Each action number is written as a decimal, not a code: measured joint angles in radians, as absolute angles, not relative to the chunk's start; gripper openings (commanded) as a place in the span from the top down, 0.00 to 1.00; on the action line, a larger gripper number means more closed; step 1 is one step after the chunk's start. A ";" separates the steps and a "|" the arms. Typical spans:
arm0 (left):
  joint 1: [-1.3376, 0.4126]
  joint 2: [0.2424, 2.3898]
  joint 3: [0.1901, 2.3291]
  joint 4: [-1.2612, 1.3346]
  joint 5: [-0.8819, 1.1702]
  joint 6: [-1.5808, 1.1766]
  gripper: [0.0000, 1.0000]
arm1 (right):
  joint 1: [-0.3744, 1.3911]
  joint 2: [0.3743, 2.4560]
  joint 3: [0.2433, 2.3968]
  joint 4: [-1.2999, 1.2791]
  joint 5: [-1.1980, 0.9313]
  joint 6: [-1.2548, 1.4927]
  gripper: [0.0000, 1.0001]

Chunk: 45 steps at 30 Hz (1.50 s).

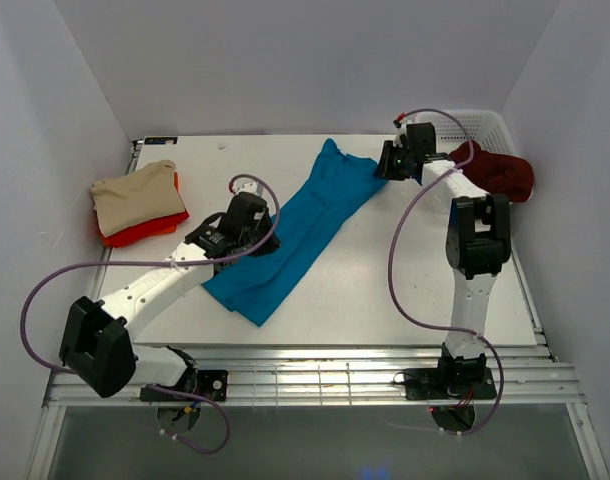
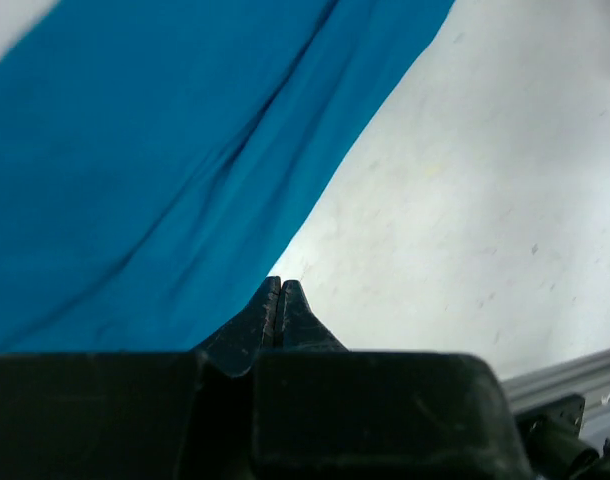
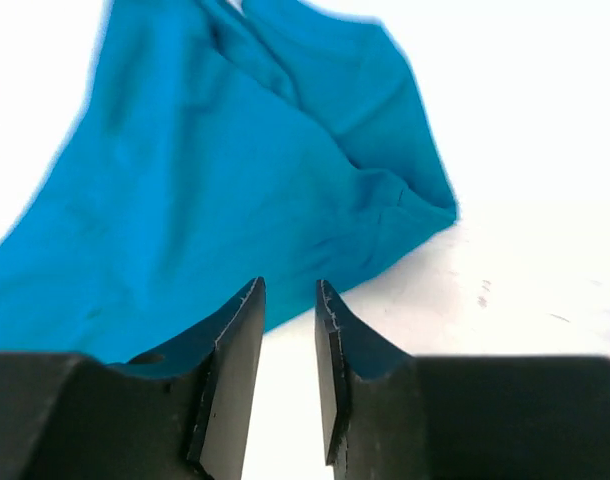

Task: Fold and stack the t-shirts
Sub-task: Rotate the tshirt 85 degrees

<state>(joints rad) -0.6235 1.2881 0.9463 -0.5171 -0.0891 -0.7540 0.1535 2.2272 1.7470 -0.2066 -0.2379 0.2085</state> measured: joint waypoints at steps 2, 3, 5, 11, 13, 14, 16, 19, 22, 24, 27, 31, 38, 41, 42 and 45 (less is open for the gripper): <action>-0.623 1.338 1.025 -0.472 -0.117 -0.710 1.00 | 0.159 2.117 1.697 -0.206 -0.211 0.182 0.67; -0.624 1.371 1.061 -0.453 -0.124 -0.685 1.00 | 0.162 2.059 1.685 -0.205 -0.202 0.171 0.67; -0.623 1.453 1.127 -0.416 -0.141 -0.635 1.00 | 0.174 1.930 1.662 -0.194 -0.182 0.149 0.67; -0.613 1.761 1.291 -0.431 -0.204 -0.520 1.00 | 0.237 1.708 1.588 -0.186 -0.136 0.120 0.79; -0.611 1.812 1.274 -0.453 -0.212 -0.502 1.00 | 0.252 1.709 1.549 -0.199 -0.127 0.117 0.90; -0.611 1.821 1.253 -0.461 -0.213 -0.495 1.00 | 0.254 1.715 1.518 -0.208 -0.122 0.117 0.92; -0.609 1.813 1.200 -0.478 -0.218 -0.486 1.00 | 0.254 1.726 1.450 -0.232 -0.110 0.125 0.92; -0.609 1.779 1.139 -0.487 -0.223 -0.479 1.00 | 0.255 1.744 1.344 -0.263 -0.101 0.130 0.92; -0.609 1.734 1.102 -0.490 -0.227 -0.479 1.00 | 0.256 1.755 1.301 -0.288 -0.097 0.136 0.92; -0.609 1.703 1.089 -0.489 -0.229 -0.479 1.00 | 0.258 1.766 1.300 -0.281 -0.096 0.140 0.92; -0.609 1.660 1.079 -0.490 -0.233 -0.480 1.00 | 0.263 1.793 1.303 -0.265 -0.097 0.148 0.92; -0.609 1.608 1.071 -0.505 -0.244 -0.487 1.00 | 0.272 1.857 1.311 -0.257 -0.104 0.154 0.92; -0.612 1.469 1.050 -0.539 -0.186 -0.514 1.00 | 0.304 1.931 1.316 -0.260 -0.107 0.173 0.92; -0.616 1.428 1.013 -0.556 -0.161 -0.531 1.00 | 0.315 1.959 1.349 -0.268 -0.107 0.178 0.92; -0.616 1.420 0.997 -0.567 -0.153 -0.536 1.00 | 0.318 1.970 1.365 -0.267 -0.107 0.179 0.92; -0.621 1.398 0.941 -0.595 -0.128 -0.549 1.00 | 0.321 1.998 1.410 -0.266 -0.105 0.185 0.92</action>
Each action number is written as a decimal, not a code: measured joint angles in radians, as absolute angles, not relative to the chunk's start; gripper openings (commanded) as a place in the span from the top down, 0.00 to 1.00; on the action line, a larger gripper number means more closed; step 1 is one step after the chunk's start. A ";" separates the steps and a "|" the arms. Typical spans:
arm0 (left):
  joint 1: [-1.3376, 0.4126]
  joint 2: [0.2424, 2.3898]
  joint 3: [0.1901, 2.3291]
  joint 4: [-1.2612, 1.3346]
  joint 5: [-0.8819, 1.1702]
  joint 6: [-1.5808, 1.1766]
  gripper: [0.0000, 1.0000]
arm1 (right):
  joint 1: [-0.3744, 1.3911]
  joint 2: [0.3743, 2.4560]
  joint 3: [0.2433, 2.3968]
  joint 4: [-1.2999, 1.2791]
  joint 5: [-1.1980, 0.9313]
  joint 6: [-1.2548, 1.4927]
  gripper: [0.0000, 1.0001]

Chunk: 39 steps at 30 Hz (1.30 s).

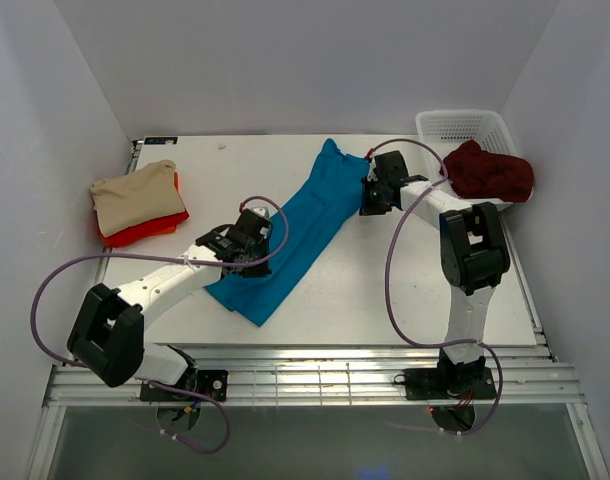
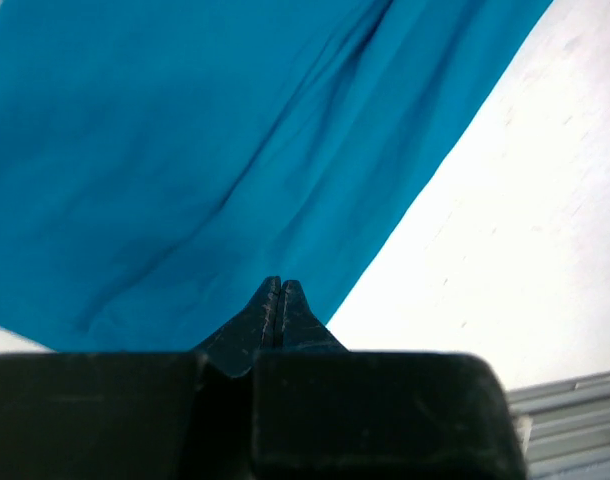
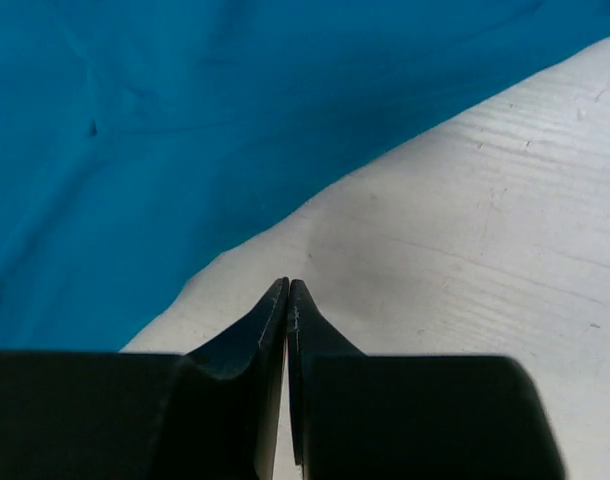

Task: Fold and stack the t-shirts
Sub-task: Rotate the tshirt 85 degrees

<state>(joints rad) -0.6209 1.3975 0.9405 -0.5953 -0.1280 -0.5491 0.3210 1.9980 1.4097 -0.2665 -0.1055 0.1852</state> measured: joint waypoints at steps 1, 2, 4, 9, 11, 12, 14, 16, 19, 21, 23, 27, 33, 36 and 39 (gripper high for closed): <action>-0.622 1.388 0.923 -0.603 -0.120 -0.552 1.00 | 0.321 2.004 1.422 -0.266 -0.103 0.188 0.92; -0.624 1.375 0.905 -0.616 -0.110 -0.556 1.00 | 0.321 2.006 1.432 -0.267 -0.099 0.192 0.92; -0.627 1.344 0.870 -0.633 -0.086 -0.564 1.00 | 0.321 2.007 1.450 -0.267 -0.090 0.197 0.92; -0.638 1.290 0.818 -0.656 -0.046 -0.574 1.00 | 0.321 2.038 1.539 -0.280 -0.068 0.202 0.92; -0.641 1.283 0.802 -0.658 -0.036 -0.575 1.00 | 0.321 2.078 1.601 -0.287 -0.062 0.202 0.92; -0.643 1.282 0.794 -0.658 -0.032 -0.576 1.00 | 0.321 2.102 1.630 -0.287 -0.058 0.202 0.92; -0.645 1.281 0.776 -0.659 -0.025 -0.577 1.00 | 0.321 2.151 1.679 -0.289 -0.051 0.200 0.92; -0.646 1.280 0.762 -0.662 -0.018 -0.577 1.00 | 0.321 2.196 1.713 -0.293 -0.041 0.197 0.92; -0.649 1.280 0.741 -0.662 -0.015 -0.584 1.00 | 0.321 2.260 1.758 -0.308 -0.028 0.191 0.92; -0.653 1.280 0.726 -0.663 -0.014 -0.588 1.00 | 0.321 2.288 1.789 -0.315 -0.028 0.187 0.92; -0.658 1.282 0.722 -0.667 -0.007 -0.592 1.00 | 0.321 2.295 1.802 -0.315 -0.024 0.182 0.92; -0.664 1.302 0.722 -0.666 0.020 -0.601 1.00 | 0.321 2.299 1.802 -0.316 -0.024 0.178 0.92; -0.686 1.351 0.722 -0.666 0.037 -0.623 1.00 | 0.321 2.315 1.826 -0.318 -0.025 0.177 0.92; -0.696 1.355 0.722 -0.665 0.037 -0.635 1.00 | 0.321 2.318 1.831 -0.318 -0.025 0.177 0.92; -0.701 1.364 0.721 -0.658 0.037 -0.641 1.00 | 0.321 2.318 1.832 -0.318 -0.025 0.177 0.92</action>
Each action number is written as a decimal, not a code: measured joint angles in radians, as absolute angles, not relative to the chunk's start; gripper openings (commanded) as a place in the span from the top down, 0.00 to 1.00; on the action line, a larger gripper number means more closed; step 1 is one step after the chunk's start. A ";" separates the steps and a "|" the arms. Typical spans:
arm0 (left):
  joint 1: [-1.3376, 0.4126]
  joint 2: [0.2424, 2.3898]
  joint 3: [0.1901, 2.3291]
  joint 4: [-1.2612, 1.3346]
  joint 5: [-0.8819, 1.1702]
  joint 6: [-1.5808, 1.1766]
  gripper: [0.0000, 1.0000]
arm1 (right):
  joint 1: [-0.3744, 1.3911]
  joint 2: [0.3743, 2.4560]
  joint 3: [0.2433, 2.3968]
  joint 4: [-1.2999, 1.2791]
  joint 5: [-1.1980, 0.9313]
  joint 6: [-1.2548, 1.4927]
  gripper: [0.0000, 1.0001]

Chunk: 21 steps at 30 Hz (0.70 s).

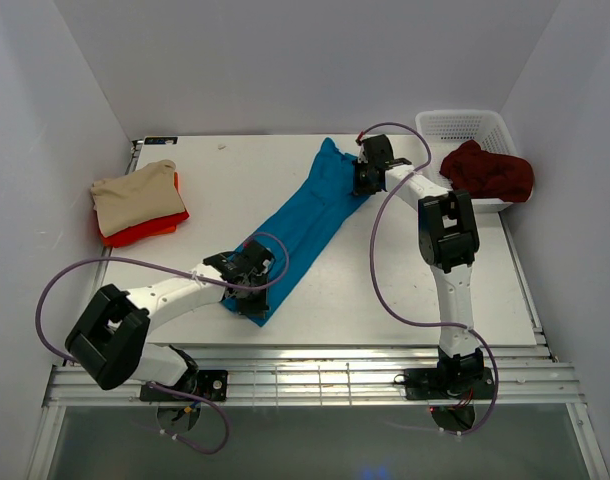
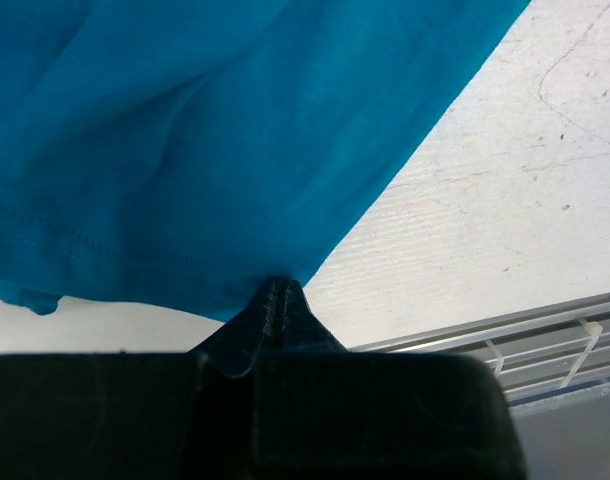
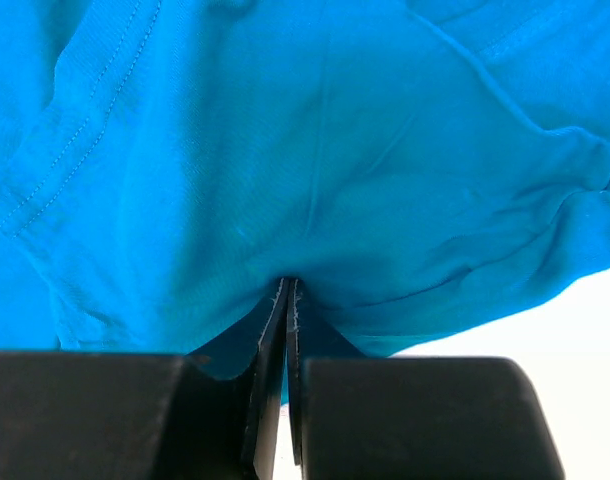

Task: Fold and stack the t-shirts
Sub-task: Rotate the tshirt 85 degrees

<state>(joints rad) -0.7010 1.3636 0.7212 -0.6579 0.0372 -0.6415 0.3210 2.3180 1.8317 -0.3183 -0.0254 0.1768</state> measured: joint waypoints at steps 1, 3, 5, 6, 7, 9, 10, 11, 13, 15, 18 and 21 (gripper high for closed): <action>-0.703 1.370 0.720 -0.652 0.039 -0.644 1.00 | 0.321 2.320 1.835 -0.321 -0.026 0.177 0.92; -0.708 1.388 0.716 -0.639 0.047 -0.647 1.00 | 0.321 2.329 1.850 -0.326 -0.028 0.177 0.92; -0.717 1.411 0.717 -0.620 0.062 -0.652 1.00 | 0.321 2.345 1.875 -0.332 -0.034 0.178 0.92; -0.721 1.419 0.720 -0.611 0.070 -0.655 1.00 | 0.321 2.357 1.893 -0.334 -0.040 0.179 0.92; -0.727 1.428 0.724 -0.601 0.080 -0.656 1.00 | 0.321 2.366 1.908 -0.335 -0.046 0.180 0.92; -0.742 1.447 0.736 -0.585 0.094 -0.662 1.00 | 0.321 2.386 1.937 -0.336 -0.060 0.183 0.92; -0.750 1.457 0.741 -0.575 0.100 -0.664 1.00 | 0.321 2.393 1.948 -0.336 -0.067 0.184 0.92; -0.757 1.466 0.745 -0.565 0.107 -0.667 1.00 | 0.320 2.398 1.956 -0.336 -0.075 0.188 0.92; -0.766 1.482 0.752 -0.545 0.124 -0.671 1.00 | 0.319 2.407 1.966 -0.335 -0.090 0.192 0.91; -0.770 1.500 0.758 -0.519 0.142 -0.674 1.00 | 0.316 2.415 1.979 -0.334 -0.113 0.197 0.91; -0.778 1.530 0.773 -0.487 0.181 -0.681 1.00 | 0.313 2.434 2.002 -0.329 -0.157 0.203 0.90; -0.791 1.568 0.802 -0.467 0.208 -0.682 1.00 | 0.311 2.455 2.022 -0.310 -0.215 0.208 0.89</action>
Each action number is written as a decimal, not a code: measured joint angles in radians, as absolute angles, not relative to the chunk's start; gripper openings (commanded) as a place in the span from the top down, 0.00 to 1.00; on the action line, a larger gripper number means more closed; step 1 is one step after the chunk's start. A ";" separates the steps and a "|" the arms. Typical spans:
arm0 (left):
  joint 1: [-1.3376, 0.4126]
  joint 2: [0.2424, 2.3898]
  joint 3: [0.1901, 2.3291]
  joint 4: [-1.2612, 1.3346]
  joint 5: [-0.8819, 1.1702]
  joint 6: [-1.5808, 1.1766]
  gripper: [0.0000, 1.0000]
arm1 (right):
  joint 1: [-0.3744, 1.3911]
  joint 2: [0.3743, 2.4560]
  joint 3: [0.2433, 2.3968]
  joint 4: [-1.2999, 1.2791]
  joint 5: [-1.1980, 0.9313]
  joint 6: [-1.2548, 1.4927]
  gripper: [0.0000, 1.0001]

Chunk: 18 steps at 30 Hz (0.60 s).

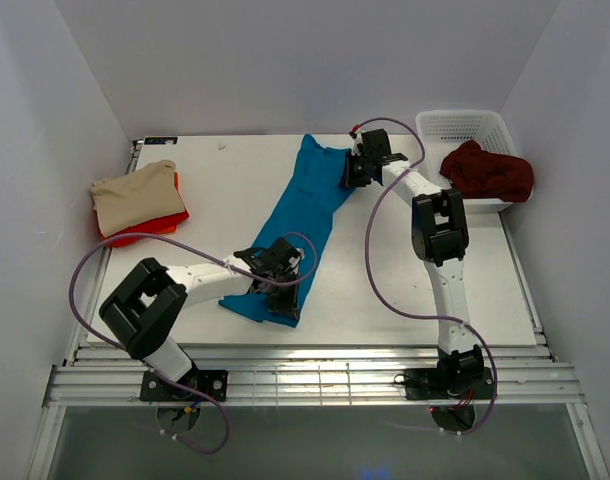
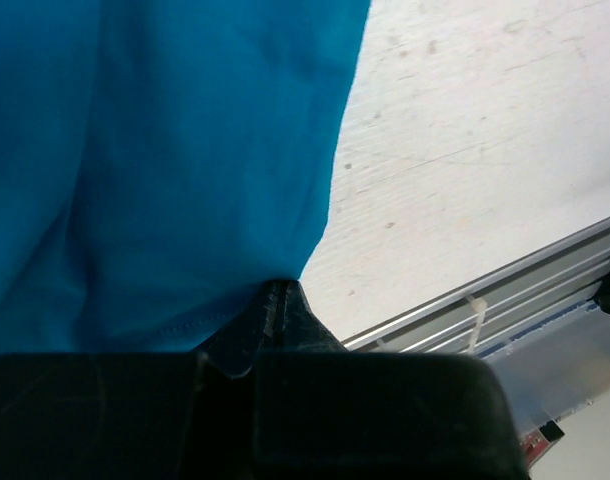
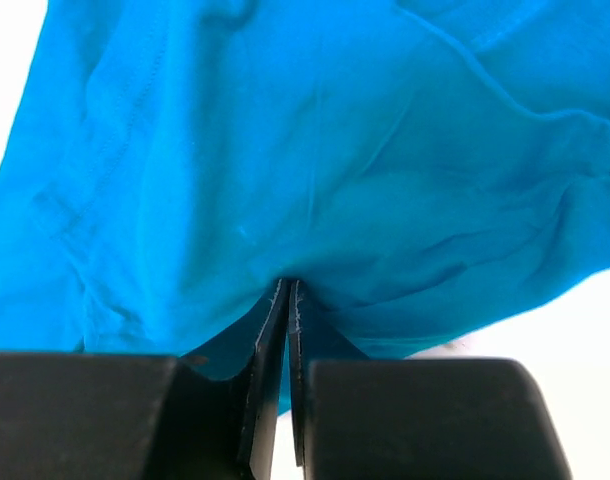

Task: Fold and stack the t-shirts
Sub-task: Rotate the tshirt 85 degrees

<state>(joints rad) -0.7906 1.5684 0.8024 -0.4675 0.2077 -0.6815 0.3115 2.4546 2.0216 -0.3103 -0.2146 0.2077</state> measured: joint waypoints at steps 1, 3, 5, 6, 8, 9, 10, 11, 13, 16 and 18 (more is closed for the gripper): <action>-0.797 1.585 0.816 -0.462 0.215 -0.681 1.00 | 0.311 2.460 2.028 -0.307 -0.230 0.210 0.89; -0.809 1.618 0.846 -0.451 0.231 -0.681 1.00 | 0.311 2.472 2.041 -0.303 -0.266 0.217 0.89; -0.819 1.645 0.869 -0.439 0.244 -0.681 1.00 | 0.311 2.487 2.059 -0.300 -0.295 0.226 0.88; -0.824 1.658 0.883 -0.438 0.249 -0.681 1.00 | 0.311 2.495 2.070 -0.296 -0.309 0.229 0.88; -0.835 1.679 0.905 -0.433 0.255 -0.681 1.00 | 0.311 2.505 2.082 -0.292 -0.321 0.233 0.87; -0.842 1.687 0.915 -0.432 0.256 -0.681 1.00 | 0.311 2.509 2.088 -0.291 -0.324 0.233 0.87; -0.848 1.693 0.921 -0.432 0.256 -0.681 1.00 | 0.311 2.511 2.091 -0.291 -0.325 0.234 0.86; -0.854 1.697 0.927 -0.433 0.256 -0.681 1.00 | 0.312 2.511 2.093 -0.290 -0.325 0.233 0.86; -0.869 1.703 0.935 -0.435 0.255 -0.681 1.00 | 0.312 2.514 2.100 -0.293 -0.323 0.233 0.84; -0.895 1.710 0.950 -0.443 0.254 -0.681 1.00 | 0.311 2.519 2.112 -0.298 -0.314 0.232 0.81; -0.918 1.713 0.958 -0.451 0.250 -0.681 1.00 | 0.311 2.520 2.117 -0.300 -0.306 0.229 0.79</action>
<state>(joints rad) -0.9176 1.7134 0.9581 -0.4515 0.2501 -0.6811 0.3115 2.5202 2.1170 -0.3000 -0.3061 0.2291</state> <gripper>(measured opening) 0.021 0.192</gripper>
